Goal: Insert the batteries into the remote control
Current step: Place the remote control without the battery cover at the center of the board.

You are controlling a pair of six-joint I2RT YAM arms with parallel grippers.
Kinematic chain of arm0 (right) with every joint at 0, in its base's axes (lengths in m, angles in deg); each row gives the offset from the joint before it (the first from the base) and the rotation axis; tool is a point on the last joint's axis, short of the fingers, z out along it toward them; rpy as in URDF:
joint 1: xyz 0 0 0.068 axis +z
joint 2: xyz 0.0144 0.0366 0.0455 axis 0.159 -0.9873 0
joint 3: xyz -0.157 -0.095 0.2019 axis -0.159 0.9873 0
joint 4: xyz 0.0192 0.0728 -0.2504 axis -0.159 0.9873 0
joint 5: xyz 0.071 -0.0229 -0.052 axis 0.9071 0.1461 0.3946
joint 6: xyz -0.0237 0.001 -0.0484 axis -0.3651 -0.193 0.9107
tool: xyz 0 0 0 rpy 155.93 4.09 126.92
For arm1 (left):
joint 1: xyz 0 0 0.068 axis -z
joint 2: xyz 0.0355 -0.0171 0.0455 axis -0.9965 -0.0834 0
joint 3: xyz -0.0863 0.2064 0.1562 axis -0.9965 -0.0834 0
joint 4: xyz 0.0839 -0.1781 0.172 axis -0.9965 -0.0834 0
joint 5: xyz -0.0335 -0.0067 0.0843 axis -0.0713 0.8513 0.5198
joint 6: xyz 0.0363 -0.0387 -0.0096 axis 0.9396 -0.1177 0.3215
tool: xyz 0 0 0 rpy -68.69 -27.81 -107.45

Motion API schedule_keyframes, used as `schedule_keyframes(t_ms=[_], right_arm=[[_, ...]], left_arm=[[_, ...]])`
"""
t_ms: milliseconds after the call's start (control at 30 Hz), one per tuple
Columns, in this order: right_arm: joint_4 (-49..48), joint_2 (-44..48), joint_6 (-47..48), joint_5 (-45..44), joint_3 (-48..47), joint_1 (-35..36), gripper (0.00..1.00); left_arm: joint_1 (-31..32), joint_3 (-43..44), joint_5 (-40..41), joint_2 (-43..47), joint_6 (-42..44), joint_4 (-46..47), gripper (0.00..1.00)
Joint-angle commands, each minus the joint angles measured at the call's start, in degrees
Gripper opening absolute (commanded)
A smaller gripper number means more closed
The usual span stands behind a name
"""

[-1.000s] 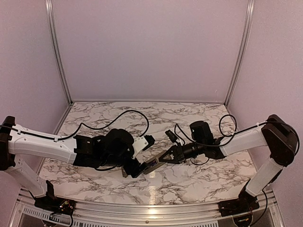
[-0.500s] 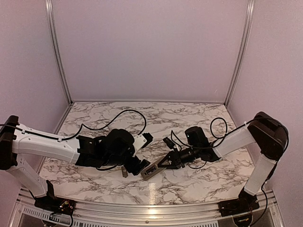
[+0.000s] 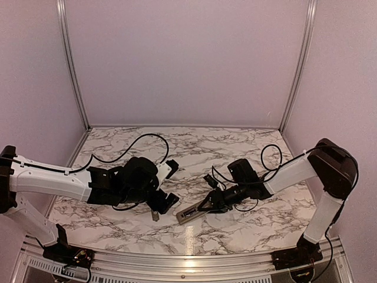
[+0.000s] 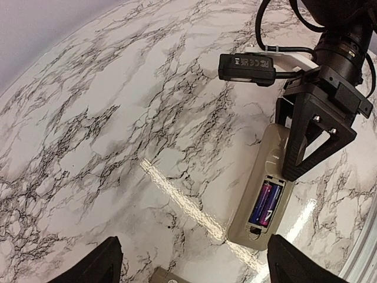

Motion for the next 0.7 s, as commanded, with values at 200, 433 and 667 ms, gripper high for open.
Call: schedule_keyframes(t_ms=[200, 433, 667], right_arm=[[17.56, 2.86, 9.37, -12.98, -3.77, -1.06, 0.43], [23.4, 3.86, 12.19, -17.59, -6.24, -0.99, 0.62], [26.18, 5.56, 13.33, -19.08, -6.54, -1.07, 0.65]], left_arm=[[-2.58, -0.32, 4.88, 0.81, -3.93, -5.65, 0.9], [-3.6, 0.23, 6.21, -0.61, -5.52, -7.57, 0.91], [-4.55, -0.58, 5.15, -0.48, -6.55, -7.85, 0.93]])
